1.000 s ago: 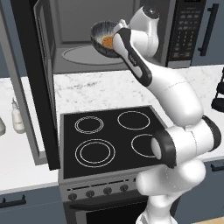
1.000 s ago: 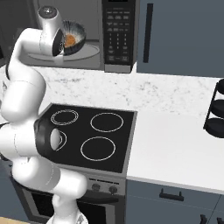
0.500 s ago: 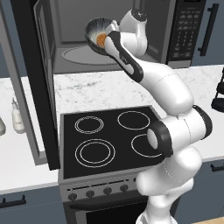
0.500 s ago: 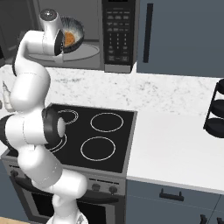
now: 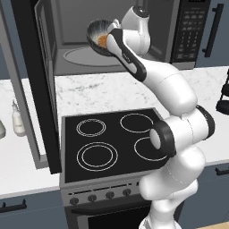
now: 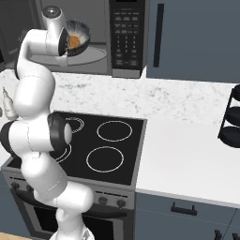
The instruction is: Open the microwave, place the bowl with waffle inside the microwave, then close the microwave door and turn it on.
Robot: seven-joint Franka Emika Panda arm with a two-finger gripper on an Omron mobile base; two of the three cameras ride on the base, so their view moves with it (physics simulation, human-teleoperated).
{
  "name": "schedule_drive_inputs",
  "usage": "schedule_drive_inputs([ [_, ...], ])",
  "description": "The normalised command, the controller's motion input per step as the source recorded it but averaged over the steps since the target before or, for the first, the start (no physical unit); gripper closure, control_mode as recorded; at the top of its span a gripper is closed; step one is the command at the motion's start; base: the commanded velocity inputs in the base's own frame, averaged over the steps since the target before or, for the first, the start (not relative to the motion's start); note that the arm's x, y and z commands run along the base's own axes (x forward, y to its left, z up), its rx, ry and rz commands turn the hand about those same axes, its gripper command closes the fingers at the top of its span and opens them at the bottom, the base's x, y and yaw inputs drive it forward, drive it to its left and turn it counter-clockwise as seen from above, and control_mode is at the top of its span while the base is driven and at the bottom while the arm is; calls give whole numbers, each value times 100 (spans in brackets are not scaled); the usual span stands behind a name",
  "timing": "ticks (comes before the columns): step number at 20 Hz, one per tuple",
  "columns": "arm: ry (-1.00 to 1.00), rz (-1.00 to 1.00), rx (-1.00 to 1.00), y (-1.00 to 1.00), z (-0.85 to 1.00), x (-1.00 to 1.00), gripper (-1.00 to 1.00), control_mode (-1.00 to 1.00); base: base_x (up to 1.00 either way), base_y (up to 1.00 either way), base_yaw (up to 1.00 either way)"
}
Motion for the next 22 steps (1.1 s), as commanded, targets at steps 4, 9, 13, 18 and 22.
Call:
schedule_drive_inputs([
  [4, 0, 0, 0, 0, 0, 0, -100, -100, 0, 0, 0],
  [9, -1, 0, 0, 0, 0, 1, -100, -100, 0, 0, 0],
  [13, -16, 0, 0, -22, 26, -48, -100, -100, 0, 0, 0],
  [18, -19, 0, 0, -7, 30, -90, -100, -100, 0, 0, 0],
  [22, -9, 0, -3, 7, -9, -100, -100, -100, 0, 0, 0],
])
